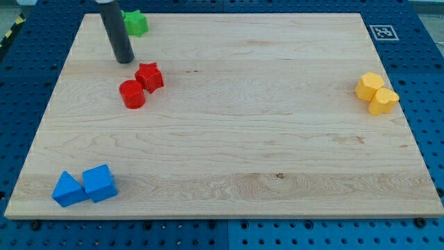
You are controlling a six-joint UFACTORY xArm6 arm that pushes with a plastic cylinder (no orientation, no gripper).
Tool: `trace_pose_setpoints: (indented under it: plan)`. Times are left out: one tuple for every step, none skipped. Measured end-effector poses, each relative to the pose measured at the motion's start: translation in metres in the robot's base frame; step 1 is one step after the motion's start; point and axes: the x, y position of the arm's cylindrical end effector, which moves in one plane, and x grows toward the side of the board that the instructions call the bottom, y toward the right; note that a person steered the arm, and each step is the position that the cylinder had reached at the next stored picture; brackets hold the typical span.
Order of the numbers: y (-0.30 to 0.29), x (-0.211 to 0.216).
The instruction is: Push the green blocks parallel to the top of the red star
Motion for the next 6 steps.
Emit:
trace_pose_setpoints:
  plan:
    - [-0.036,-0.032]
    - [-0.056,-0.067]
    - [-0.067,-0.101]
    - [-0.063,-0.102]
    - [-0.039,-0.102]
    - [-0.023,-0.102]
